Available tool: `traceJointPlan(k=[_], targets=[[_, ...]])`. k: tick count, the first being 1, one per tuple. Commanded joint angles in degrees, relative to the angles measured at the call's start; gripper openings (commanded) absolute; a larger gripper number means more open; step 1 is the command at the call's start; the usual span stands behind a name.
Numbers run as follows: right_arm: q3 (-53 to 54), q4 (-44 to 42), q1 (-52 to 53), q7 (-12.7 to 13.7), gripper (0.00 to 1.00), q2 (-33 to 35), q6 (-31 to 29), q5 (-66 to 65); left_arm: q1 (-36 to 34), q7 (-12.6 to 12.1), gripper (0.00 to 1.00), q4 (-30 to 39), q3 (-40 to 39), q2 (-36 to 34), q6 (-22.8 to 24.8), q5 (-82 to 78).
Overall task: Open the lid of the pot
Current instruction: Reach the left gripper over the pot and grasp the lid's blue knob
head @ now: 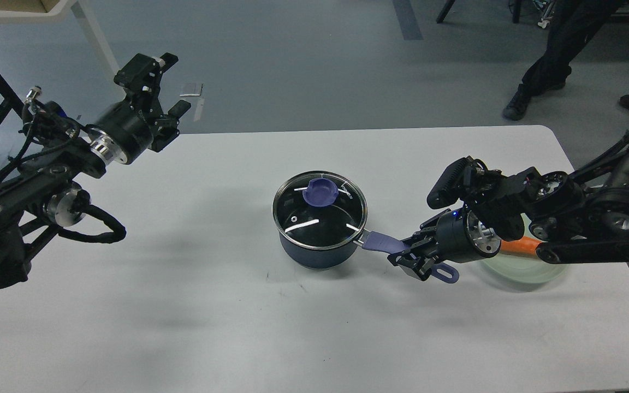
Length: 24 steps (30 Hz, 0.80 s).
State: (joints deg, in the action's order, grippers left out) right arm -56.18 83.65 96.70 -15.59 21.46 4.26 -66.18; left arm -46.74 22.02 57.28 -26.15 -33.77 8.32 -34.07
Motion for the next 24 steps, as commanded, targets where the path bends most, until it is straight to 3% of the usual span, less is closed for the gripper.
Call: traceJointPlan(k=[1, 10, 18, 24], targets=[[0.01, 0.11, -0.02, -0.05, 0.23, 0.08, -0.04, -0.09, -1.07, 0.13, 1.00, 4.75, 0.04, 0.11, -2.86, -15.28], [0.19, 0.11, -0.02, -0.14, 0.23, 0.08, -0.13, -0.09, -5.73, -0.13, 0.99, 14.87, 7.32, 0.11, -8.66, -51.32], [0.37, -0.07, -0.02, -0.32, 0.23, -0.01, -0.13, -0.26, -11.71, -0.75, 0.99, 13.65, 21.83, 2.65, -12.18, -69.36], [0.37, -0.07, -0.02, -0.32, 0.23, -0.01, -0.13, -0.61, -11.36, -2.50, 0.99, 9.96, 23.51, 7.48, -13.68, -73.33]])
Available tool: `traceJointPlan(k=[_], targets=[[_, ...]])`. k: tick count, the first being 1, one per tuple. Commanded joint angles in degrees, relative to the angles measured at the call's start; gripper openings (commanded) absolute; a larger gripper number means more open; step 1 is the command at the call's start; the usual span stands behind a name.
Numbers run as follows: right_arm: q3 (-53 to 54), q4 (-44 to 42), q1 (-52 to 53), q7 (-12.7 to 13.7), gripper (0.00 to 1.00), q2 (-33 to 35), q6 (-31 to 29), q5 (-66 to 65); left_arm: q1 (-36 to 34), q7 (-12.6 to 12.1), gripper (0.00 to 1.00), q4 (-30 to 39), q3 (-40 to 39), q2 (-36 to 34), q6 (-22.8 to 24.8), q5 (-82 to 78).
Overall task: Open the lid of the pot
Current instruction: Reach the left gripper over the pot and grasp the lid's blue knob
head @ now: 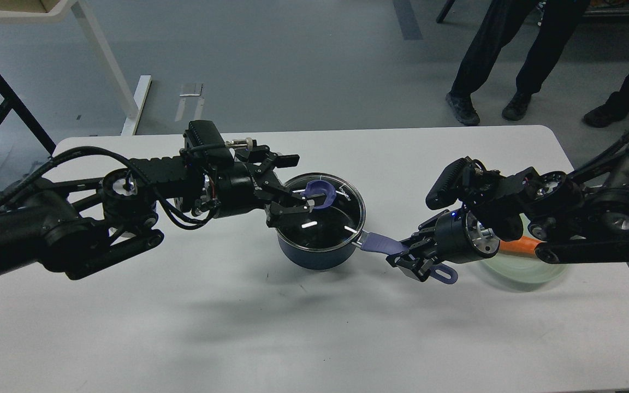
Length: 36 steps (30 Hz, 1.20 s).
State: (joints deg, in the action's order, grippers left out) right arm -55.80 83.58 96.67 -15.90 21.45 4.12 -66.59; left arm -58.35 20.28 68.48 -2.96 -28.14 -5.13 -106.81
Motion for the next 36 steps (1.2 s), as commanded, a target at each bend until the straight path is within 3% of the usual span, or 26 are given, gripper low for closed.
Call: traceJointPlan(k=[1, 26, 31, 36], targets=[[-0.01, -0.08, -0.07, 0.00, 0.23, 0.00, 0.01, -0.20, 0.34, -0.77, 0.99, -1.41, 0.32, 2.12, -0.32, -0.60], [-0.01, -0.08, 0.01, 0.00, 0.23, -0.62, -0.25, -0.20, 1.66, -0.59, 0.98, -7.56, 3.22, 6.34, -2.43, -0.42], [-0.01, -0.08, 0.01, 0.00, 0.23, -0.62, -0.25, -0.20, 1.83, -0.33, 0.87, -10.03, 3.31, 7.05, -2.60, -0.51], [-0.01, -0.08, 0.01, 0.00, 0.23, -0.62, -0.25, -0.12, 1.75, -0.15, 0.55, -10.03, 3.31, 7.05, -2.60, -0.51]])
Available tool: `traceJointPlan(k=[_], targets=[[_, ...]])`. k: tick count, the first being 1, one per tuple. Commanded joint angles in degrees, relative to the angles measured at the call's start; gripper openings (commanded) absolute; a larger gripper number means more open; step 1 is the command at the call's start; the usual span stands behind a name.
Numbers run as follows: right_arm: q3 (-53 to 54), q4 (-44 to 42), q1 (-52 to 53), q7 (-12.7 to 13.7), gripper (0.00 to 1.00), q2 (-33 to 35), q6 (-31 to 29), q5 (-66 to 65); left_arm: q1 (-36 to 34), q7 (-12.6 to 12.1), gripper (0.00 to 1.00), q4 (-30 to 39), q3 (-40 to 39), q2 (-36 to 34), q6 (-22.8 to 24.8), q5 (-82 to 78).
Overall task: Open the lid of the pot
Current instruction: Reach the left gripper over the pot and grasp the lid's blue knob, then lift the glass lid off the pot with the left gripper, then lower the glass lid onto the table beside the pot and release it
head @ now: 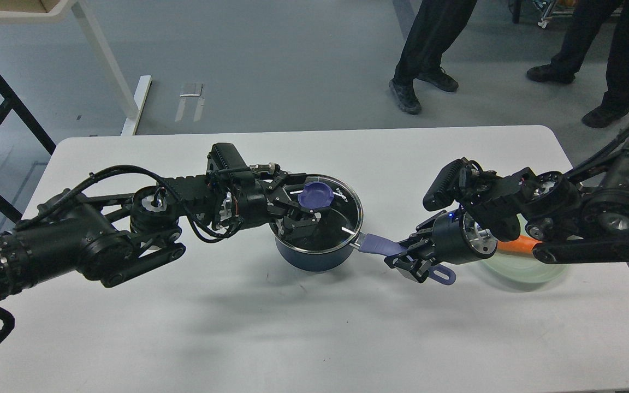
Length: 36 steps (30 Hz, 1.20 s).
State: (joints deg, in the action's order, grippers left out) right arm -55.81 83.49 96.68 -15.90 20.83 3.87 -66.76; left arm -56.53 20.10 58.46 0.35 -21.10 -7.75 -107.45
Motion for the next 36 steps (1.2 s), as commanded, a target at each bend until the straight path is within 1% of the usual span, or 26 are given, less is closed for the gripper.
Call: traceJointPlan(k=[1, 6, 8, 11, 13, 16, 20, 24, 26, 28, 30, 32, 36], targets=[[0.00, 0.00, 0.00, -0.01, 0.23, 0.00, 0.00, 0.05, -0.07, 0.02, 0.51, -0.01, 0.00, 0.00, 0.01, 0.14], [0.00, 0.00, -0.09, -0.01, 0.24, 0.00, -0.09, 0.05, -0.16, 0.11, 0.42, 0.51, -0.18, -0.26, 0.01, 0.31], [0.00, -0.08, -0.17, -0.01, 0.24, 0.00, -0.18, 0.05, -0.25, 0.29, 0.41, 0.86, -0.18, -0.70, -0.07, 0.31], [0.00, -0.08, -0.17, -0.01, 0.24, 0.09, -0.53, 0.05, -0.77, 1.42, 0.41, 1.65, -0.44, -1.84, -0.16, 0.40], [0.00, -0.17, -0.17, -0.01, 0.24, 0.09, -0.62, 0.05, -1.56, 2.22, 0.41, 3.06, -0.79, -4.64, -0.16, 0.66], [0.00, -0.17, -0.35, -0.01, 0.24, 0.09, -0.62, 0.05, -3.58, 2.66, 0.41, 5.60, -0.79, -9.38, -0.16, 3.55], [0.00, -0.17, -0.44, -0.01, 0.24, 0.09, -0.62, 0.05, -3.77, 3.36, 0.41, 7.37, -0.44, -17.64, -0.16, 6.55], [0.00, -0.17, -0.35, -0.09, 0.24, 0.18, -0.62, 0.05, -1.93, 4.85, 0.41, 7.02, 0.17, -25.20, -0.16, 6.90], [0.00, -0.17, -0.35, -0.09, 0.24, 0.27, -0.62, 0.05, 1.32, 5.47, 0.41, 6.58, 0.88, -28.55, -0.25, 6.99], [0.00, -0.17, -0.35, -0.09, 0.24, 0.27, -0.71, 0.05, 3.87, 6.00, 0.41, 6.40, 0.88, -30.31, -0.95, 7.08], [0.00, -0.17, -0.35, -0.18, 0.24, 0.27, -0.71, 0.05, 6.33, 6.52, 0.41, 5.27, 0.88, -31.11, -3.23, 7.08], [0.00, -0.17, -0.35, -0.18, 0.24, 0.18, -0.71, 0.05, 9.23, 6.70, 0.42, 2.46, 0.97, -30.93, -5.51, 6.99], [0.00, -0.17, -0.52, -0.18, 0.24, 0.35, -0.71, 0.05, 11.52, 7.05, 0.42, -2.55, 1.58, -30.14, -7.28, 7.08]])
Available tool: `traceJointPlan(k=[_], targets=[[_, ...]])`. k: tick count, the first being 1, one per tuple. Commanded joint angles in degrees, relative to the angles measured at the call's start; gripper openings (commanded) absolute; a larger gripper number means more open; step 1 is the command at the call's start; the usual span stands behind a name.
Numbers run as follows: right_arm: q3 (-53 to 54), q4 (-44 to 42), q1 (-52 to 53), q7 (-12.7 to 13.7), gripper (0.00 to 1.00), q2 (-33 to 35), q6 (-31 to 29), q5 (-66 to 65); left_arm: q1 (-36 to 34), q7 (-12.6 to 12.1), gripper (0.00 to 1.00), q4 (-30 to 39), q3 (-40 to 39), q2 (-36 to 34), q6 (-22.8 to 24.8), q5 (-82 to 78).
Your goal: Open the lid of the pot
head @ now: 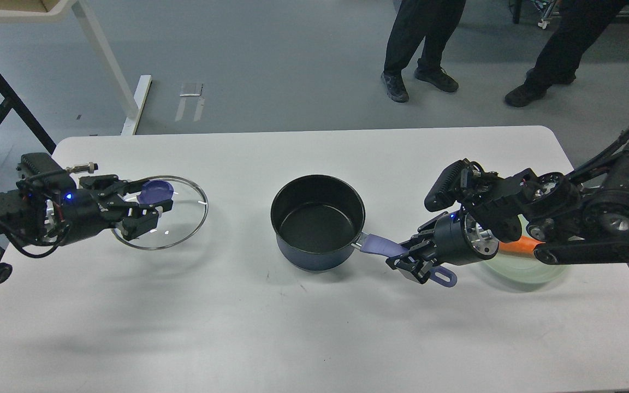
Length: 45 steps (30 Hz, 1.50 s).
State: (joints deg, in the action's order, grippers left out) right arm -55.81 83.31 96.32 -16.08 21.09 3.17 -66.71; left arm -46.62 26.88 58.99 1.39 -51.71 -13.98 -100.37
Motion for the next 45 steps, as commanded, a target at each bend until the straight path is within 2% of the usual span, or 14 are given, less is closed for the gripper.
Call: traceJointPlan(k=[1, 14, 18, 20, 21, 30, 33, 35, 38, 39, 41, 45], targets=[[0.00, 0.01, -0.17, -0.01, 0.24, 0.18, 0.00, 0.00, 1.88, 0.63, 0.42, -3.79, 1.06, 0.91, -1.13, 0.09], [-0.09, 0.10, -0.26, -0.01, 0.24, 0.35, 0.00, 0.00, 2.06, 0.98, 0.44, -6.52, 3.44, 4.08, -1.92, 1.32], [-0.09, 0.19, -0.26, -0.01, 0.24, 0.44, 0.00, 0.00, 2.06, 0.98, 0.58, -6.52, 3.44, 4.08, -1.92, 1.32], [-0.09, 0.10, -0.26, -0.01, 0.24, 0.44, 0.00, 0.09, 2.06, 0.98, 0.73, -6.52, 3.44, 4.08, -1.92, 1.32], [0.00, 0.19, -0.26, -0.01, 0.24, 0.44, 0.00, 0.09, 1.97, 1.07, 0.75, -6.52, 3.44, 4.08, -1.92, 1.32], [0.00, 0.19, -0.26, -0.01, 0.24, 0.35, 0.00, 0.18, 1.97, 1.07, 0.76, -6.34, 3.44, 3.99, -1.92, 1.32], [0.00, 0.10, -0.26, -0.01, 0.26, 0.44, 0.00, 0.18, 1.44, 1.12, 0.81, -6.34, 2.92, 3.73, -1.84, 2.11], [0.09, 0.10, -0.26, -0.01, 0.32, 0.44, 0.08, 0.26, 0.92, 1.12, 0.89, -6.26, 2.48, 3.55, -1.84, 5.43], [0.26, 0.10, -0.17, -0.09, 0.51, 0.44, 0.08, 0.44, -1.71, 1.12, 0.99, -6.26, 2.39, 3.37, -1.49, 14.56], [0.53, 0.10, -0.17, -0.09, 0.61, 0.44, 0.08, 0.53, -2.85, 1.12, 0.99, -6.26, 2.47, 3.29, -1.31, 18.51], [1.23, 0.01, -0.17, -0.18, 0.73, 0.70, 0.08, 0.61, -4.44, 1.12, 0.99, -6.26, 2.47, 2.85, -0.96, 26.32], [3.51, -0.25, 0.01, -0.18, 0.87, 2.19, 0.08, 0.88, -7.25, 1.12, 0.99, -6.26, 2.39, 1.88, -0.26, 41.80]])
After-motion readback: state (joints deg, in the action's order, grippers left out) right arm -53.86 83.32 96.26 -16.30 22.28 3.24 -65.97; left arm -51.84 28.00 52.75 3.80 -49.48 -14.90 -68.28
